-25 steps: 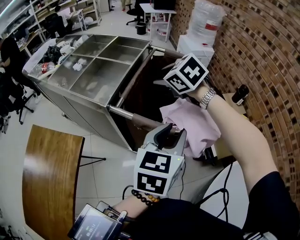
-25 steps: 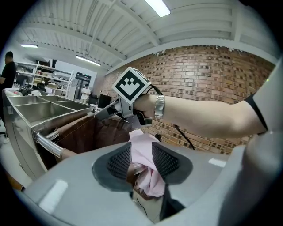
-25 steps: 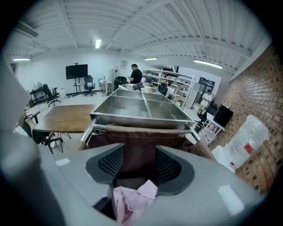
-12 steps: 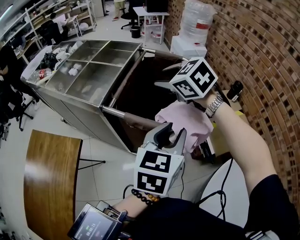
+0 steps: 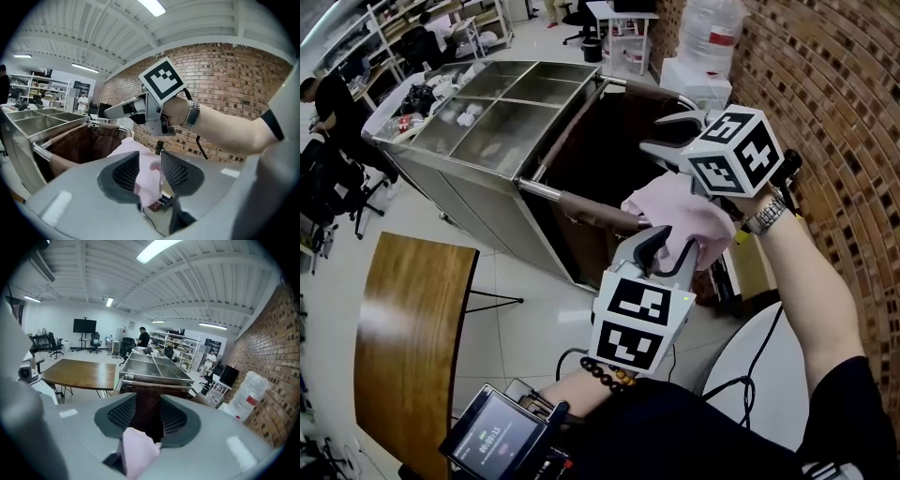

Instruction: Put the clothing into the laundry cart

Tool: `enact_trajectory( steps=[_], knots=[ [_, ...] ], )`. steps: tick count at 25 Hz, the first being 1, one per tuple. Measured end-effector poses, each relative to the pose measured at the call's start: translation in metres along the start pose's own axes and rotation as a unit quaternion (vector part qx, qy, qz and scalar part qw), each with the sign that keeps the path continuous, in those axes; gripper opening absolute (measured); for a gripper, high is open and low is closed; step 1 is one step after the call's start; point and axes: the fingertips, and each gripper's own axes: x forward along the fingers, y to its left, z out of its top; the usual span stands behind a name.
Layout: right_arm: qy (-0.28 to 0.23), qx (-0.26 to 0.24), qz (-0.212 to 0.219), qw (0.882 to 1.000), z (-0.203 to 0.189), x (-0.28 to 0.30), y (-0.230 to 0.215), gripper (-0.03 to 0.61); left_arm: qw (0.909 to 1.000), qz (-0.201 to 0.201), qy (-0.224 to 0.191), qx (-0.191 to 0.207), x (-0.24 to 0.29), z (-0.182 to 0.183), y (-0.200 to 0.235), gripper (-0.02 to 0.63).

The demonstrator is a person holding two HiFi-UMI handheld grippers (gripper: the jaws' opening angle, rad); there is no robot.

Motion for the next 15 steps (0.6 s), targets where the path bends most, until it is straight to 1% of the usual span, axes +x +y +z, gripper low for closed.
enact_trajectory(
  steps=[9, 15],
  knots=[
    [-0.041, -0.007, -0.005, 0.999, 0.008, -0.05, 0.033, 0.12, 0.9999, 0.01, -0.001, 0.01, -0.017, 0.002, -0.034, 0.129],
    [-0.079, -0.02, -0.008, 0.997, 0.011, -0.09, 0.065, 0.101, 0.9993, 0.033, -0.016, 0.011, -0.037, -0.002, -0.062, 0.129]
  ],
)
